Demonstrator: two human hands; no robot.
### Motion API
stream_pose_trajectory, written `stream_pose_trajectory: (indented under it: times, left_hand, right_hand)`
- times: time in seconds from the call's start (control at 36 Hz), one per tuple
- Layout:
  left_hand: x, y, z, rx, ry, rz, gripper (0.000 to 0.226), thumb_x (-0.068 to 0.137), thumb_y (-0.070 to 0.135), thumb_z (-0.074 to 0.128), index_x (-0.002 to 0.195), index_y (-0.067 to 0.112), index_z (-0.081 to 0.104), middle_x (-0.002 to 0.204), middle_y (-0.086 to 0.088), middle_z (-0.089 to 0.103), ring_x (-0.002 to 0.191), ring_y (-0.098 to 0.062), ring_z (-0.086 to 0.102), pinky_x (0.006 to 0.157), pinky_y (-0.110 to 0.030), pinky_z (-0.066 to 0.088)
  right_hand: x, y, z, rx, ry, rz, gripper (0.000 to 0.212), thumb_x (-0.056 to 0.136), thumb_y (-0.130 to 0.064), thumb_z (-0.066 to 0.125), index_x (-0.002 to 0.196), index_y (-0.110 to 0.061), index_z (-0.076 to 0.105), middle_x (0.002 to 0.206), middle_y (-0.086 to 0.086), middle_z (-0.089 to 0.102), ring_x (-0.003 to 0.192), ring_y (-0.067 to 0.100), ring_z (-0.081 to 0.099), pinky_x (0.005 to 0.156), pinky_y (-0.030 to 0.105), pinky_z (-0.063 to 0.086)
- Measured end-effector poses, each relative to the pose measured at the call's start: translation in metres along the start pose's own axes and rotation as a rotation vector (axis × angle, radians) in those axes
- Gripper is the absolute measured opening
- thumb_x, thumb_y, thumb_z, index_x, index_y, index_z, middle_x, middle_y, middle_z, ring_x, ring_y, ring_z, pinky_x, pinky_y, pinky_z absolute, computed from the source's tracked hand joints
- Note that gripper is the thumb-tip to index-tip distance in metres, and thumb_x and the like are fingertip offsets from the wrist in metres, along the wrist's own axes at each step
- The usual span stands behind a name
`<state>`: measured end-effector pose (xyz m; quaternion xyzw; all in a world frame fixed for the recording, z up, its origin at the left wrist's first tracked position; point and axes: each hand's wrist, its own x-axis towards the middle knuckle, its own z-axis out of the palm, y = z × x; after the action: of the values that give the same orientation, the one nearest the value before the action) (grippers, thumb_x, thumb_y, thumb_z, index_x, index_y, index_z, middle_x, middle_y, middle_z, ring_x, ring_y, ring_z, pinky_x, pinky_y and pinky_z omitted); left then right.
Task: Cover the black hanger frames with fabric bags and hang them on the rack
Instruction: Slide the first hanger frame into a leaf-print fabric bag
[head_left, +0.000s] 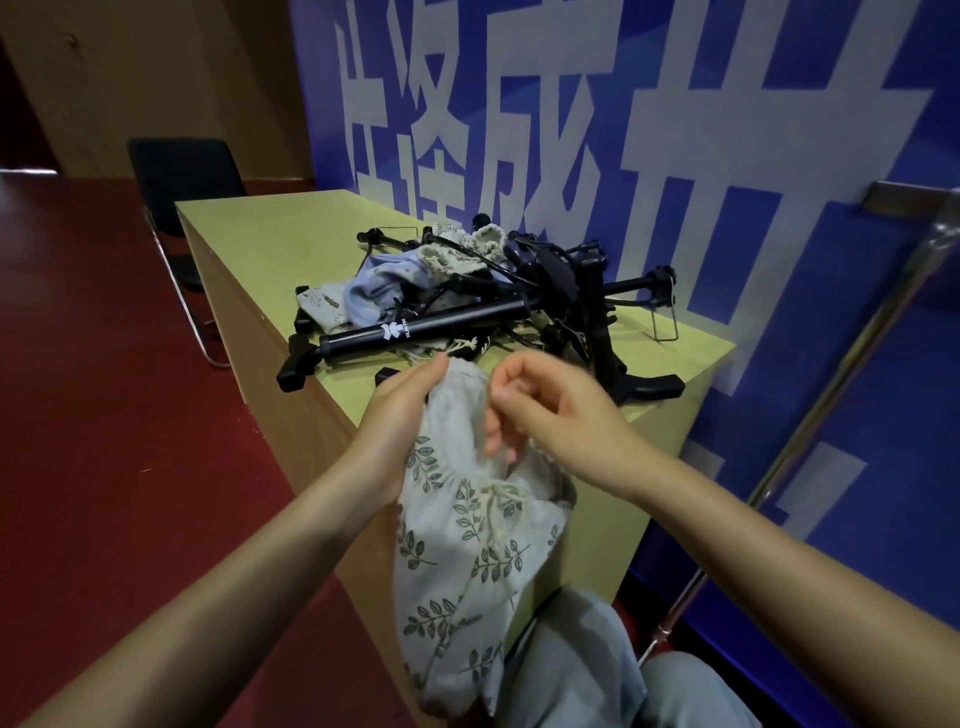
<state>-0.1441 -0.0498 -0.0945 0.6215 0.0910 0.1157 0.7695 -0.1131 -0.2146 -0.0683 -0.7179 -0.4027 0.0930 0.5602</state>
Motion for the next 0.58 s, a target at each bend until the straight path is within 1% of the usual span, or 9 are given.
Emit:
stream_pose_trajectory:
  times: [0.03, 0.06, 0.11, 0.14, 0.22, 0.31, 0.36, 0.47, 0.58]
  left_hand:
    - [-0.002, 0.003, 0.003, -0.008, -0.001, 0.016, 0.029, 0.097, 0.028, 0.052, 0.094, 0.002, 0.066, 0.082, -0.013, 0.072, 0.072, -0.024, 0.068, 0.066, -0.027, 0.053]
    - [-0.004, 0.006, 0.006, -0.022, 0.016, 0.035, 0.030, 0.096, 0.028, 0.054, 0.098, 0.001, 0.066, 0.087, -0.016, 0.072, 0.076, -0.027, 0.069, 0.070, -0.030, 0.055]
    - [-0.007, 0.008, 0.011, -0.056, 0.048, 0.066, 0.026, 0.095, 0.028, 0.057, 0.104, 0.006, 0.068, 0.104, -0.017, 0.070, 0.097, -0.031, 0.067, 0.088, -0.039, 0.051]
    - [-0.010, 0.010, 0.015, -0.068, 0.055, 0.086, 0.022, 0.095, 0.028, 0.057, 0.099, 0.010, 0.069, 0.105, -0.015, 0.070, 0.100, -0.030, 0.066, 0.093, -0.040, 0.048]
    - [-0.019, 0.014, 0.024, -0.073, 0.052, 0.166, 0.018, 0.096, 0.026, 0.055, 0.088, 0.016, 0.068, 0.097, -0.005, 0.069, 0.097, -0.020, 0.064, 0.092, -0.036, 0.046]
    - [-0.025, 0.017, 0.030, -0.109, 0.055, 0.231, 0.016, 0.097, 0.024, 0.053, 0.093, 0.019, 0.067, 0.091, 0.005, 0.073, 0.093, -0.012, 0.067, 0.088, -0.030, 0.050]
    - [-0.028, 0.017, 0.033, -0.122, 0.061, 0.265, 0.017, 0.098, 0.023, 0.051, 0.092, 0.018, 0.066, 0.084, 0.008, 0.072, 0.085, -0.009, 0.067, 0.083, -0.027, 0.051]
    - [-0.036, 0.015, 0.041, -0.140, 0.066, 0.301, 0.019, 0.099, 0.024, 0.050, 0.101, 0.013, 0.066, 0.093, 0.000, 0.071, 0.089, -0.013, 0.067, 0.083, -0.029, 0.051]
    - [-0.037, 0.015, 0.046, -0.148, 0.091, 0.290, 0.027, 0.099, 0.025, 0.050, 0.117, 0.010, 0.064, 0.112, -0.006, 0.070, 0.105, -0.017, 0.066, 0.091, -0.031, 0.051]
  right_hand:
    - [-0.003, 0.002, 0.001, -0.024, -0.041, 0.023, 0.010, 0.099, -0.004, 0.048, 0.091, -0.003, 0.054, 0.074, 0.009, 0.066, 0.064, 0.019, 0.065, 0.061, 0.031, 0.055]
    - [-0.005, 0.005, 0.001, -0.084, -0.070, 0.040, 0.010, 0.099, -0.006, 0.049, 0.091, -0.005, 0.055, 0.076, 0.009, 0.068, 0.064, 0.016, 0.065, 0.061, 0.029, 0.055]
    - [-0.009, 0.013, -0.002, -0.248, -0.111, 0.056, 0.010, 0.097, -0.009, 0.054, 0.088, -0.013, 0.058, 0.079, 0.005, 0.070, 0.061, 0.004, 0.060, 0.060, 0.020, 0.048]
    - [-0.011, 0.016, -0.004, -0.311, -0.122, 0.063, 0.009, 0.095, -0.011, 0.057, 0.088, -0.014, 0.060, 0.080, 0.003, 0.069, 0.062, 0.001, 0.058, 0.061, 0.018, 0.045]
    - [-0.019, 0.016, -0.011, -0.361, -0.103, 0.077, 0.005, 0.091, -0.014, 0.064, 0.089, -0.012, 0.067, 0.081, 0.005, 0.069, 0.067, 0.004, 0.057, 0.066, 0.022, 0.047]
    - [-0.026, 0.008, -0.021, -0.368, -0.082, 0.059, 0.002, 0.088, -0.015, 0.069, 0.087, -0.013, 0.070, 0.082, 0.011, 0.069, 0.066, 0.008, 0.057, 0.070, 0.035, 0.052]
    - [-0.031, 0.003, -0.028, -0.368, -0.094, 0.053, 0.004, 0.086, -0.013, 0.070, 0.090, -0.012, 0.071, 0.080, 0.012, 0.069, 0.065, 0.009, 0.056, 0.072, 0.039, 0.053]
    - [-0.043, -0.001, -0.037, -0.392, -0.157, 0.097, 0.017, 0.087, -0.009, 0.067, 0.103, -0.015, 0.072, 0.079, -0.001, 0.068, 0.071, 0.007, 0.060, 0.078, 0.032, 0.055]
    - [-0.050, -0.004, -0.048, -0.512, -0.184, 0.098, 0.018, 0.090, -0.017, 0.065, 0.106, -0.020, 0.071, 0.088, -0.008, 0.069, 0.076, -0.001, 0.062, 0.076, 0.021, 0.054]
